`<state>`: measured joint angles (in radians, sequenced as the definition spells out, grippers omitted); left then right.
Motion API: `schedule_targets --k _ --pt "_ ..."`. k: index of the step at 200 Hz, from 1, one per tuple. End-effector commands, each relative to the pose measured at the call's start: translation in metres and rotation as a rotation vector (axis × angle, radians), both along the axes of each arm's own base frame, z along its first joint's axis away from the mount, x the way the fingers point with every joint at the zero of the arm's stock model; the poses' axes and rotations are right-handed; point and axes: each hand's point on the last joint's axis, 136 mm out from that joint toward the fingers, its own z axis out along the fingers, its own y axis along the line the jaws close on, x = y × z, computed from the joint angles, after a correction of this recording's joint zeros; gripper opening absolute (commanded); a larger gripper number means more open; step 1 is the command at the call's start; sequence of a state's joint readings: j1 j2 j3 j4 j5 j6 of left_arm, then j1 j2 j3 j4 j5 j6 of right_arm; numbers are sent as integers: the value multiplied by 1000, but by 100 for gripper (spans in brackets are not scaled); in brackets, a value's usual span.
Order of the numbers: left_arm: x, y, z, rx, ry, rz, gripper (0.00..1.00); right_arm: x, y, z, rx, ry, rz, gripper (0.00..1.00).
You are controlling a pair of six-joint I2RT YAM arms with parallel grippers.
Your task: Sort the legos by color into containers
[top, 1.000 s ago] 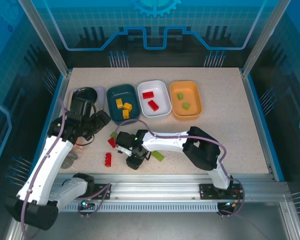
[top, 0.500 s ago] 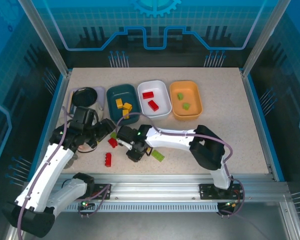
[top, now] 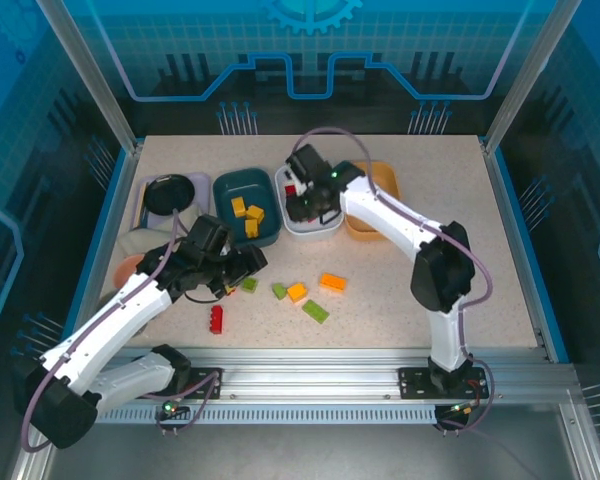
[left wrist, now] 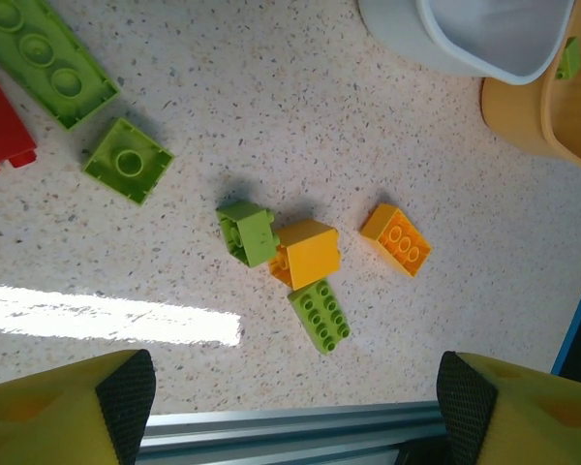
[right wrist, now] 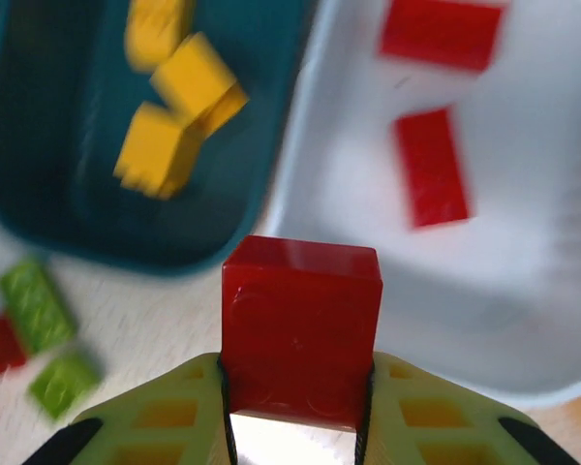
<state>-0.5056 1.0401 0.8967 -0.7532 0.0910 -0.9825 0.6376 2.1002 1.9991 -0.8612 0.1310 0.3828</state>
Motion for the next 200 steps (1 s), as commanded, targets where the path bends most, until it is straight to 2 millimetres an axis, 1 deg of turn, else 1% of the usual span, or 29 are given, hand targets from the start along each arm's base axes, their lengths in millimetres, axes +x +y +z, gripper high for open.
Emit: schedule_targets --k 1,2,4,7,8,9,12,20,37,56,68,77,87,104,125,139,155,160,163,164,166,168,178,180,182,184,192,200 --pt "9 -5 6 -3 -25 10 80 22 -22 -37 -103 100 -119 26" --pt "9 -5 6 -3 -25 9 80 22 -23 -41 -111 107 -121 26" --pt "9 -5 6 -3 -26 8 80 26 -24 -42 -115 108 -130 26" --pt "10 -5 7 -3 -27 8 80 31 -25 -35 -108 98 -141 26" --pt "10 -5 7 -2 -27 7 80 32 -26 -43 -118 112 -145 26" --pt "10 -5 7 -2 -28 8 80 34 -27 -46 -122 115 -149 26" --pt "11 -6 7 -2 -28 7 80 38 -28 -53 -132 128 -158 26" --pt "11 -6 7 -1 -29 8 80 46 -33 -61 -146 141 -183 26" --pt "12 -7 7 0 -28 2 80 61 -35 -71 -152 142 -210 27" --pt "12 -8 7 2 -28 -11 80 68 -34 -83 -147 145 -218 29" --pt "13 -10 6 2 -23 -22 80 69 -33 -89 -139 155 -219 32" --pt "13 -12 4 3 -15 -33 80 69 -31 -90 -131 159 -215 37" --pt "14 -13 2 6 -9 -45 80 69 -26 -86 -114 150 -197 41" --pt "14 -15 -4 18 8 -60 80 70 -15 -65 -83 101 -155 50" --pt "13 -13 -11 35 30 -57 80 67 -2 -28 -42 33 -114 58" --pt "13 -12 -14 46 42 -50 80 61 3 -4 -23 -3 -94 60" --pt "13 -7 -15 69 52 -31 80 52 5 24 -5 -43 -74 60" --pt "13 -6 -15 75 55 -27 80 46 5 33 0 -56 -65 59" --pt "12 -5 -15 79 58 -24 80 45 6 32 -4 -58 -60 59" --pt "12 -5 -16 81 60 -23 80 43 5 43 5 -74 -56 58" --pt "12 -5 -16 82 61 -21 80 41 5 49 11 -87 -51 58" --pt "12 -5 -16 84 63 -20 80 39 5 50 10 -89 -48 58" --pt "12 -5 -17 84 73 -18 80 27 7 69 29 -136 -15 57" --pt "12 -5 -17 83 75 -18 80 24 8 67 26 -136 -7 57" --pt "12 -5 -17 83 78 -18 80 21 8 72 30 -148 0 57" --pt "12 -6 -18 82 80 -20 80 18 8 72 30 -151 6 56" --pt "11 -7 -21 77 99 -21 80 4 6 83 44 -187 30 56" --pt "11 -12 -25 64 115 -35 80 -12 5 87 62 -213 57 56"
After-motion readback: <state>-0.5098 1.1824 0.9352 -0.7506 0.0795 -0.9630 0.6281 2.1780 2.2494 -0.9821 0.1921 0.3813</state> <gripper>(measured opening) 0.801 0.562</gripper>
